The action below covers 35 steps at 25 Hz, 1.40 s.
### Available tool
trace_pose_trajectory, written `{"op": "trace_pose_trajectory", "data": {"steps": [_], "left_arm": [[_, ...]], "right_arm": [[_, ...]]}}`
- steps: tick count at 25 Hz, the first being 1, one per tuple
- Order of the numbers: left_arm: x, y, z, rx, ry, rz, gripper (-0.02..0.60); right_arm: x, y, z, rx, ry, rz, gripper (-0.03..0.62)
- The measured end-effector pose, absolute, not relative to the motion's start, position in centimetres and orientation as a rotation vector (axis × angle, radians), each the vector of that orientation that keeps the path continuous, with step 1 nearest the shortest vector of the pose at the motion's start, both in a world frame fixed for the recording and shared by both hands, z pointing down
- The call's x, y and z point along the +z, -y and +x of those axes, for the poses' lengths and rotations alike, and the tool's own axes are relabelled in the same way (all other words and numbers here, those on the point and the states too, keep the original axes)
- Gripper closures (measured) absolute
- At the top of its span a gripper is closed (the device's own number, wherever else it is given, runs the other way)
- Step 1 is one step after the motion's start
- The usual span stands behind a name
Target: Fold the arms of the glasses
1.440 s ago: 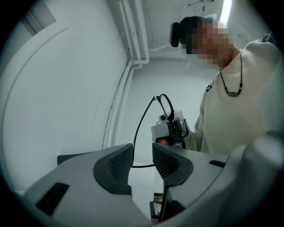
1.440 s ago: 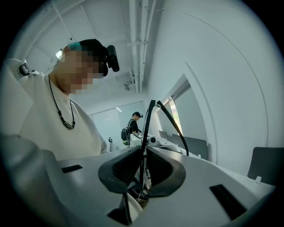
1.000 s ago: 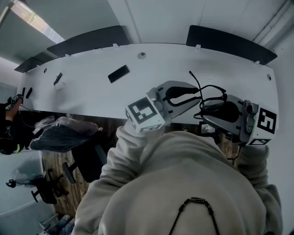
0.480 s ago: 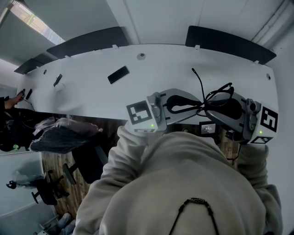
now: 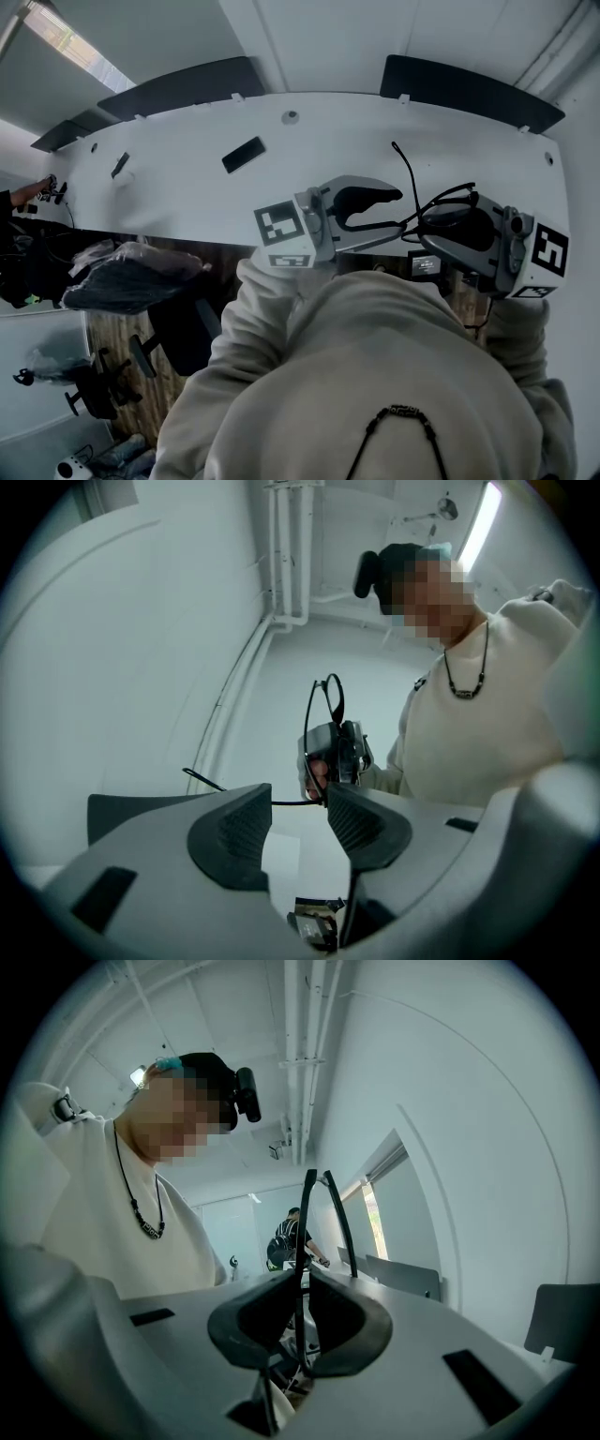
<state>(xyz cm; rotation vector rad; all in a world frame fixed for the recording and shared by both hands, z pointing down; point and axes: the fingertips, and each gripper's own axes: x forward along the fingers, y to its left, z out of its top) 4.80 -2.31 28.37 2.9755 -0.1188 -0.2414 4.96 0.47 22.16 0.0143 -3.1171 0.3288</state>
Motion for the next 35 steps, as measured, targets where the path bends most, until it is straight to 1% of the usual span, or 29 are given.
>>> {"op": "trace_pose_trajectory", "data": {"steps": [2, 4, 6, 10, 15, 20, 21, 23, 27, 35], "left_arm": [[28.6, 3.6, 4.2, -0.225, 0.217, 2.939, 0.39], [28.9, 5.5, 3.7, -0.218, 0.336, 2.888, 0.385], [28.8, 6.4, 3.5, -0.237, 0.373, 2.854, 0.382], [28.5, 4.5, 3.3, -0.266, 0.266, 2.878, 0.382], [29.2, 7.3, 1.7, -0.351, 0.411, 2.733, 0.383], [29.6, 8.5, 2.2, -0.315, 0.465, 2.684, 0.383], [29.4, 8.5, 2.2, -0.32, 0.464, 2.689, 0.393], [29.0, 8.5, 2.2, -0.322, 0.476, 2.707, 0.508], [28.3, 8.5, 1.8, -0.341, 0.485, 2.726, 0.525], [26.5, 7.7, 2.4, -0.324, 0.443, 2.788, 0.537]], "right_arm": [[22.2, -0.7, 5.1, 0.321, 3.113, 0.011, 0.534], [22.4, -1.0, 5.0, 0.315, 3.108, -0.004, 0.534], [22.7, -0.8, 4.8, 0.309, 3.099, 0.003, 0.534], [22.6, -0.5, 5.3, 0.319, 3.112, 0.045, 0.534], [22.4, -3.5, 5.2, 0.216, 3.097, -0.153, 0.534], [22.5, -5.4, 3.8, 0.173, 3.074, -0.27, 0.534], [22.8, -5.3, 3.8, 0.176, 3.064, -0.271, 0.534], [23.2, -5.0, 3.8, 0.193, 3.05, -0.256, 0.534], [23.8, -4.7, 3.9, 0.232, 3.03, -0.235, 0.534], [25.1, -4.0, 4.2, 0.37, 2.976, -0.24, 0.534]]}}
